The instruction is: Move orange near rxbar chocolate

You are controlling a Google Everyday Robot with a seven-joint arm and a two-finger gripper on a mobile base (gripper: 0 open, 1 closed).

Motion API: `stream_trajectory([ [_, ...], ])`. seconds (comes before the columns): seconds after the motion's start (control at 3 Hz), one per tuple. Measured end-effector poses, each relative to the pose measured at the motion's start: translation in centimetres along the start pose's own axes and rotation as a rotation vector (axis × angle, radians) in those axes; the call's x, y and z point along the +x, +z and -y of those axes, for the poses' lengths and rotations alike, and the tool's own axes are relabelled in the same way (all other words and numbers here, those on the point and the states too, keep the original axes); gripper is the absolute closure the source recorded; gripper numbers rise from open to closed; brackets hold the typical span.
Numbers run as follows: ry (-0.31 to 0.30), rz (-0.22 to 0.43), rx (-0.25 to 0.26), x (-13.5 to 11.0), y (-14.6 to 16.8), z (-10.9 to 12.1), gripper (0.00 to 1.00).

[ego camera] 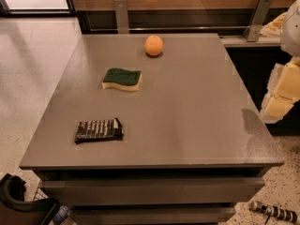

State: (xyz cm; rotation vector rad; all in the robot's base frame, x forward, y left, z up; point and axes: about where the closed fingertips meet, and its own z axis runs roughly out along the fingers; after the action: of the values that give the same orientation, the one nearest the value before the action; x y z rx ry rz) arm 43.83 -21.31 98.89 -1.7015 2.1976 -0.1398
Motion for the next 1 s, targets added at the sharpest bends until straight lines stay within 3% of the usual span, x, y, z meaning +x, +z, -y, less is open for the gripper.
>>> stream_trajectory([
  [0.67, 0.009, 0.017, 0.017, -0.1, 0.2, 0.6, 0.0],
  [1.0, 0.111, 0.169, 0.135, -1.7, 2.5, 6.8, 0.0],
])
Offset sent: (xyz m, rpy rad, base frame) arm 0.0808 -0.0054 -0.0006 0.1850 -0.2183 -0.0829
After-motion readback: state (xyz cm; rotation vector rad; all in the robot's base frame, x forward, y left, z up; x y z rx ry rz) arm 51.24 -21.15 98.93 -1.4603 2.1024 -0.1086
